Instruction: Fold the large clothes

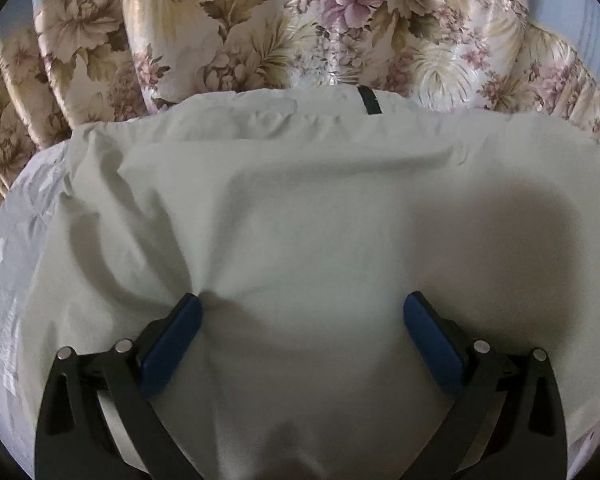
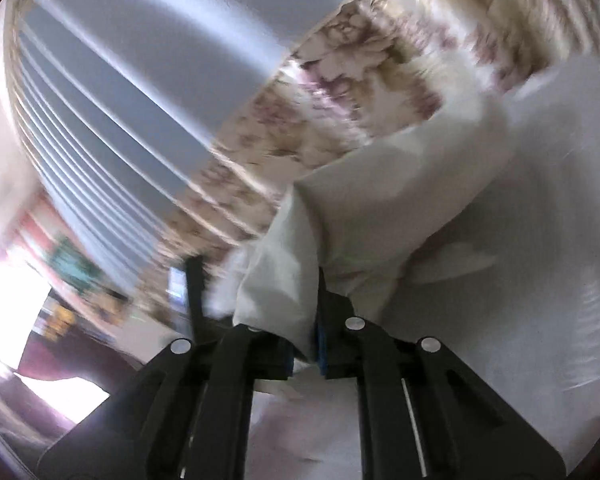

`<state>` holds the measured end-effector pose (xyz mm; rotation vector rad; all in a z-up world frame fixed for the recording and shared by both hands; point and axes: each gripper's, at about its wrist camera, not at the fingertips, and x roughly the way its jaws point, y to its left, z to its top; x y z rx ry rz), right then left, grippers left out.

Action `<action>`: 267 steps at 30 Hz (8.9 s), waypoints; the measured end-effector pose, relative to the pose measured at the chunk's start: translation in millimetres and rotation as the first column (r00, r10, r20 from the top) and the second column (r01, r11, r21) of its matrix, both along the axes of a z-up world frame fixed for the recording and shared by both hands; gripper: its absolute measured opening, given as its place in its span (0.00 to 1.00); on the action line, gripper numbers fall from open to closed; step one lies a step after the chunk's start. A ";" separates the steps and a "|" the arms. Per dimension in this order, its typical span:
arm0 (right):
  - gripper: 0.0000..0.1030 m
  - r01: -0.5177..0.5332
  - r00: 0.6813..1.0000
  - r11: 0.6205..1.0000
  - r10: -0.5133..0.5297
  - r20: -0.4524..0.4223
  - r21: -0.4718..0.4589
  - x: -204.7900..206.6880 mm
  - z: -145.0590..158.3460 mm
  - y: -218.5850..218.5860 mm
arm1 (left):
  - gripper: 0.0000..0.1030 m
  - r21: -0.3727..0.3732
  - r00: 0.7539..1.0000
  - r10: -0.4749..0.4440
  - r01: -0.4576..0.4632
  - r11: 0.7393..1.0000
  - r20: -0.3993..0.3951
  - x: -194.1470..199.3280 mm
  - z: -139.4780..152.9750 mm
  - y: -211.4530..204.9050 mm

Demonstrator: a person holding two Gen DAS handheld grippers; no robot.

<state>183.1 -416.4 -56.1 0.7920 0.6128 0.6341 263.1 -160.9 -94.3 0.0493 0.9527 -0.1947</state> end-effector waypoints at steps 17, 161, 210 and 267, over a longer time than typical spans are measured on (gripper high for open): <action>0.08 -0.092 0.990 0.905 0.129 0.060 -0.416 42.0 42.0 157.5 | 0.88 0.036 0.995 0.040 -0.044 0.998 0.093 -24.0 47.6 101.9; 0.97 0.202 0.979 0.689 -0.147 0.138 -0.696 103.4 54.6 211.7 | 0.92 -0.061 0.950 0.140 -0.128 0.990 0.280 -1.7 93.5 192.2; 0.97 0.195 0.977 0.586 -0.187 0.103 -0.786 48.7 22.6 223.4 | 0.92 -0.054 0.970 0.197 -0.191 0.980 0.141 -25.4 47.5 216.6; 0.97 0.343 0.920 0.519 -0.352 0.169 -0.783 -38.0 31.5 103.6 | 0.98 0.036 0.960 0.060 -0.072 0.997 0.273 -94.1 79.8 74.7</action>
